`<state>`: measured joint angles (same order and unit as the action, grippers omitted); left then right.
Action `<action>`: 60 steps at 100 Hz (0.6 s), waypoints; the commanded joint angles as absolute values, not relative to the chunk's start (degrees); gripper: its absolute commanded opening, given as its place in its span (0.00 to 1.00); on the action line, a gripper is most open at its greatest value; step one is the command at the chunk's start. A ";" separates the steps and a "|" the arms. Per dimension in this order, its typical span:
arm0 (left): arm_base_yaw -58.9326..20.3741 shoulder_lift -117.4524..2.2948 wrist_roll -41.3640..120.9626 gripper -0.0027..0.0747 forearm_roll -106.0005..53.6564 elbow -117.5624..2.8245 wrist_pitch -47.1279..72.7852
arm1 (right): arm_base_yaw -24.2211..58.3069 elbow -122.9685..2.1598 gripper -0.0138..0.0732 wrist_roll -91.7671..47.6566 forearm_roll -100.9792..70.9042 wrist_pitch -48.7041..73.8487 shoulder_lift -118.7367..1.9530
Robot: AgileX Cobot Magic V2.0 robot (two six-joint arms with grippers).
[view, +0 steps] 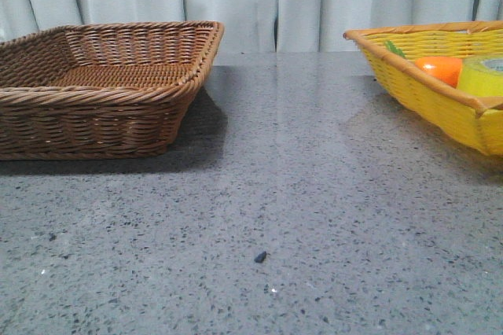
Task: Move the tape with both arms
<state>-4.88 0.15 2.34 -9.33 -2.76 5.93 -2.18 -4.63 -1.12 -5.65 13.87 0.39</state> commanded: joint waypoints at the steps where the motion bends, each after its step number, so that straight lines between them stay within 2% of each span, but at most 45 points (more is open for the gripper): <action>1: -4.72 -2.54 1.82 0.01 -8.30 -7.52 2.34 | -2.03 -10.30 0.08 -1.55 -5.89 12.44 -2.91; 27: -4.72 -13.77 1.82 0.01 -7.74 -16.01 2.80 | -2.03 -22.12 0.08 -1.55 -5.89 17.36 -18.36; 48: -4.72 -21.48 1.82 0.01 -7.74 -20.77 2.92 | -1.93 -35.79 0.09 -1.55 -5.99 28.19 -34.12; 55: -4.72 -23.16 1.82 0.01 -7.74 -21.41 2.80 | -1.85 -40.36 0.15 -1.55 -6.25 31.64 -39.09; 60: -4.72 -24.14 1.82 0.01 -7.74 -21.63 2.80 | -1.85 -43.29 0.24 -1.55 -6.64 33.61 -42.91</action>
